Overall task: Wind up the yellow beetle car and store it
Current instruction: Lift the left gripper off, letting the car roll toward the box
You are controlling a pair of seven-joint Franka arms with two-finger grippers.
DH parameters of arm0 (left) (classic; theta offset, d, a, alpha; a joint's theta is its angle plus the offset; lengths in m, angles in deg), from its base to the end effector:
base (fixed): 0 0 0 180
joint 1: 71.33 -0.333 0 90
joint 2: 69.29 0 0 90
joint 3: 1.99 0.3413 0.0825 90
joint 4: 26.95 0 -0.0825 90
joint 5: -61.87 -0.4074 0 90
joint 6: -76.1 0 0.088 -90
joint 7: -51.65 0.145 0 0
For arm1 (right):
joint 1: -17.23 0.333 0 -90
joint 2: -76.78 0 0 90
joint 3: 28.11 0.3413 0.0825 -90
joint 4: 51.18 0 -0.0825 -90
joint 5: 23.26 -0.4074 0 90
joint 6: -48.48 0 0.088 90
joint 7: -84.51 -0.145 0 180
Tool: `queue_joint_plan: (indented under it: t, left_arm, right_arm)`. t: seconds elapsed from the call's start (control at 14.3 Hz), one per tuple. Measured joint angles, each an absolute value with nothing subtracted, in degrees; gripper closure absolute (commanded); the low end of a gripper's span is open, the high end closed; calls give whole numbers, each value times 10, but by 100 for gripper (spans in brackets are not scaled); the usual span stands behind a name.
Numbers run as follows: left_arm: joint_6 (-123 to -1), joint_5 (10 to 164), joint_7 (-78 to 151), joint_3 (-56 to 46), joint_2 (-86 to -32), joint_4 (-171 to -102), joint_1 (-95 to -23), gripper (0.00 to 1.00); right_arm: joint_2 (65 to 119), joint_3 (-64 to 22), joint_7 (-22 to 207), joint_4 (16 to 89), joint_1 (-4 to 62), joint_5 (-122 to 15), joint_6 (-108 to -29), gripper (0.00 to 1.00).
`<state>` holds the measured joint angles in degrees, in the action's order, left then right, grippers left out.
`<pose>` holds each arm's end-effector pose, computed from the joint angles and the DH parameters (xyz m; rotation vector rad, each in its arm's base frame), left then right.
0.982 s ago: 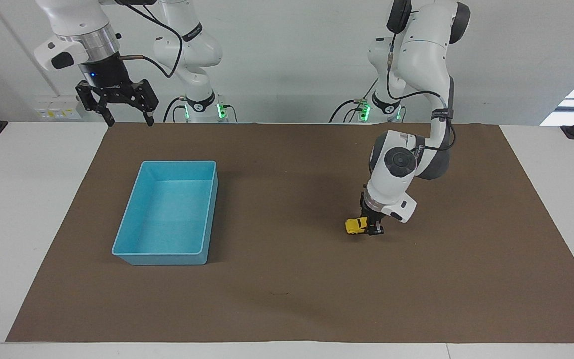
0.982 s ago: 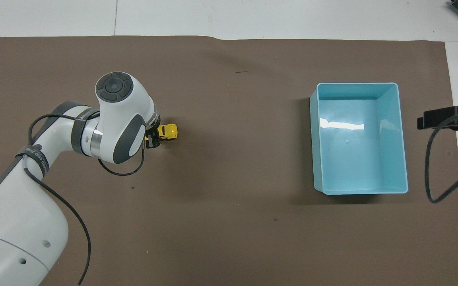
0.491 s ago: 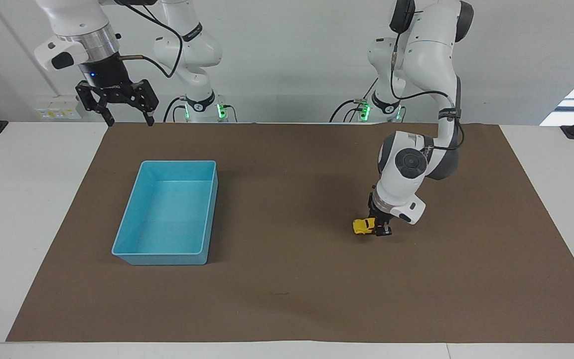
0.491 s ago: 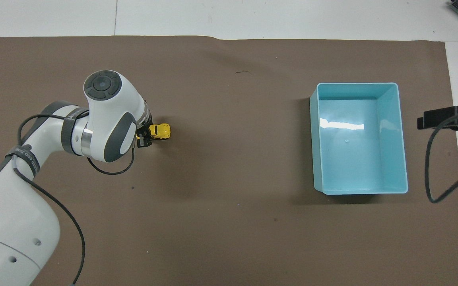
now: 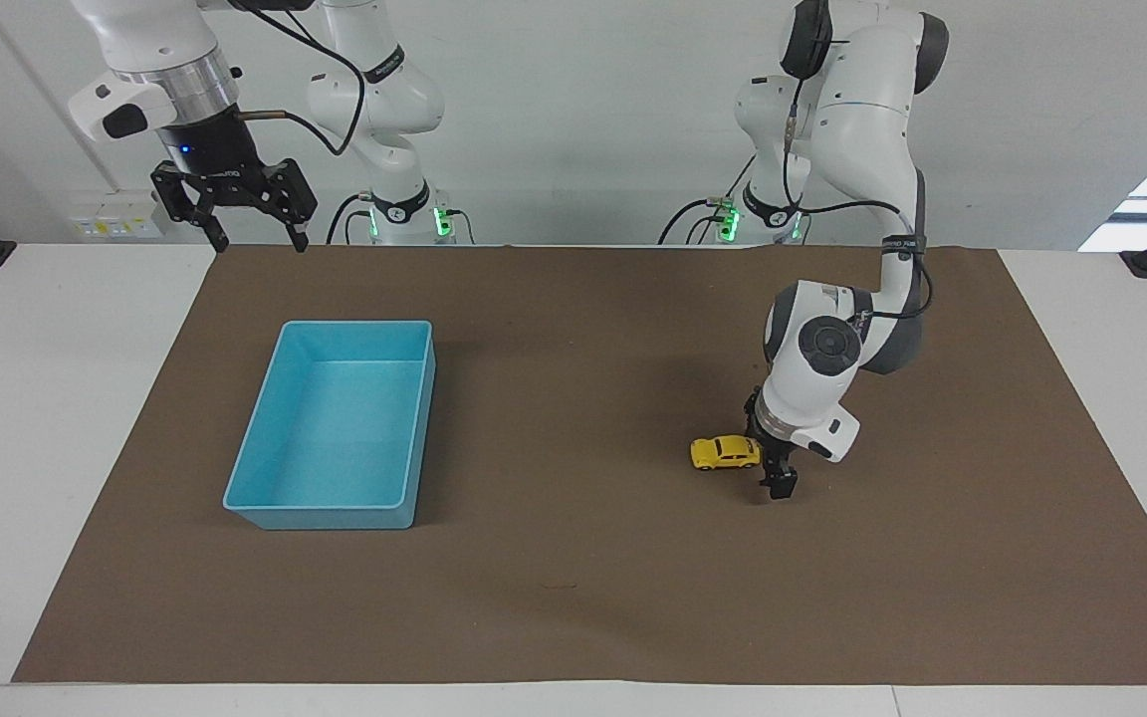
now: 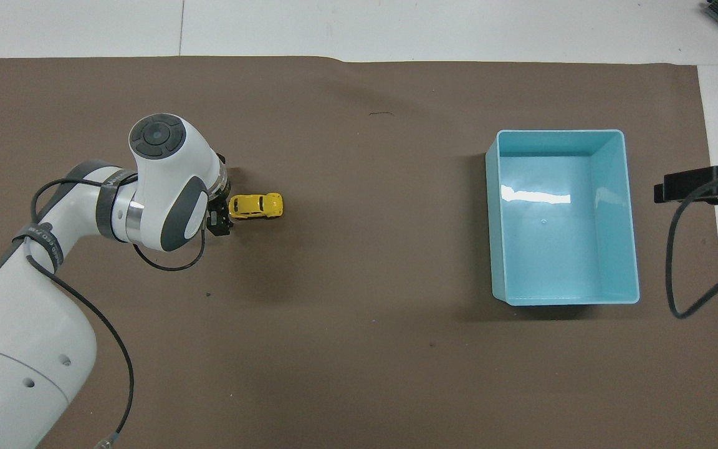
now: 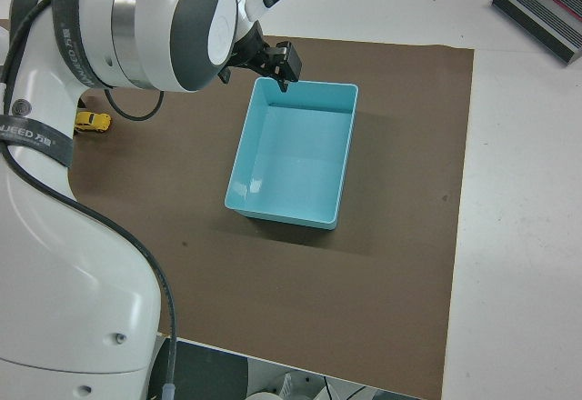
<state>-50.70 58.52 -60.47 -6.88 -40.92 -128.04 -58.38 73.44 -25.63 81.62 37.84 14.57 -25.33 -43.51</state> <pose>0.6525 -0.2023 0.2510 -2.1384 -2.2434 0.0215 0.5659 0.0041 0.6571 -3.0997 0.0818 -0.1695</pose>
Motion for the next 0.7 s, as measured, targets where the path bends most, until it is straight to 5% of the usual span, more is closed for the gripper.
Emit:
queue_joint_plan:
  t: [0.7]
  left_arm:
    - [-500, 585, -586, -70, -427, -1267, -605, 0]
  right_arm:
    - [734, -256, 816, 378, 146, -253, -435, 0]
